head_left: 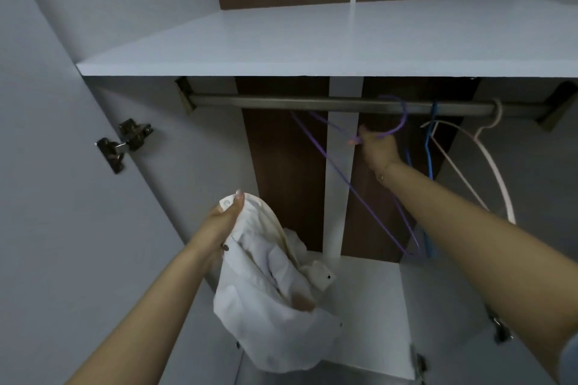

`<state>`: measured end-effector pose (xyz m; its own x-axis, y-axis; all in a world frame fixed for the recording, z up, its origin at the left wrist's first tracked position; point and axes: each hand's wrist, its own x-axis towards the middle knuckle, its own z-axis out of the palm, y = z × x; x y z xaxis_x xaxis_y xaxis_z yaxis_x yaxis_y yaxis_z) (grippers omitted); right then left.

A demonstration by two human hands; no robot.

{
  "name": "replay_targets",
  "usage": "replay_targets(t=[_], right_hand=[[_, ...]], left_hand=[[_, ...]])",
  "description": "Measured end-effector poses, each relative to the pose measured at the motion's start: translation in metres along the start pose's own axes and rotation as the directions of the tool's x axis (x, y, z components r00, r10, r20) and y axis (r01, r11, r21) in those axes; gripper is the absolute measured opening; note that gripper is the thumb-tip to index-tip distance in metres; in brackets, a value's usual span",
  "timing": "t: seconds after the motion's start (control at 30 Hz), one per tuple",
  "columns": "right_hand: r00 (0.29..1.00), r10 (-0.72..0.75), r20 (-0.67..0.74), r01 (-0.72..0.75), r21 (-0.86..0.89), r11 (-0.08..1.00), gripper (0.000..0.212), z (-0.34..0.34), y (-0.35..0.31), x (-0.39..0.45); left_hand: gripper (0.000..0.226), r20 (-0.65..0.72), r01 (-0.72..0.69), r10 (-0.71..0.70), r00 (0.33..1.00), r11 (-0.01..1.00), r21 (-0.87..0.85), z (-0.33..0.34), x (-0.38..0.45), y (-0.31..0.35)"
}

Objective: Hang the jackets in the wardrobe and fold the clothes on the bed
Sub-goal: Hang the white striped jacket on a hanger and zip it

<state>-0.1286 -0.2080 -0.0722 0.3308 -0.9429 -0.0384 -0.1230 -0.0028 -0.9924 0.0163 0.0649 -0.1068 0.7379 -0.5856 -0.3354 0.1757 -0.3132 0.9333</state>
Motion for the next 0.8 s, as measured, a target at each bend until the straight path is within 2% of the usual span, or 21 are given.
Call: replay_targets(t=[0.13,0.27,0.33,0.47,0.67,0.8], right_hand=[[0.976,0.029,0.218,-0.007,-0.100,0.995,0.027,-0.017,0.014,-0.079],[0.912,0.164,0.377,-0.134,-0.103,0.986,0.025,-0.045,0.024,-0.149],[0.881,0.192,0.433,-0.144,-0.142,0.979,0.025,-0.059,0.030,-0.185],[0.870,0.202,0.450,-0.105,-0.232,0.967,0.025,-0.079,0.043,-0.258],[0.881,0.224,0.416,-0.153,-0.198,0.968,0.026,-0.094,0.050,-0.352],[0.887,0.224,0.403,-0.083,-0.338,0.938,0.029,-0.097,0.039,-0.397]], left_hand=[[0.056,0.003,0.025,-0.025,1.000,0.987,-0.160,-0.010,-0.005,-0.015],[0.066,0.014,0.085,-0.084,0.996,0.969,-0.232,-0.026,-0.020,-0.027],[0.066,0.018,0.085,-0.083,0.996,0.970,-0.227,-0.033,-0.032,-0.034],[0.063,0.024,-0.006,0.009,1.000,0.989,-0.149,-0.049,-0.068,-0.043],[0.059,0.029,-0.094,0.093,0.995,0.994,0.045,-0.064,-0.134,-0.061],[0.049,0.038,-0.233,0.230,0.972,0.966,0.108,-0.063,-0.183,-0.059]])
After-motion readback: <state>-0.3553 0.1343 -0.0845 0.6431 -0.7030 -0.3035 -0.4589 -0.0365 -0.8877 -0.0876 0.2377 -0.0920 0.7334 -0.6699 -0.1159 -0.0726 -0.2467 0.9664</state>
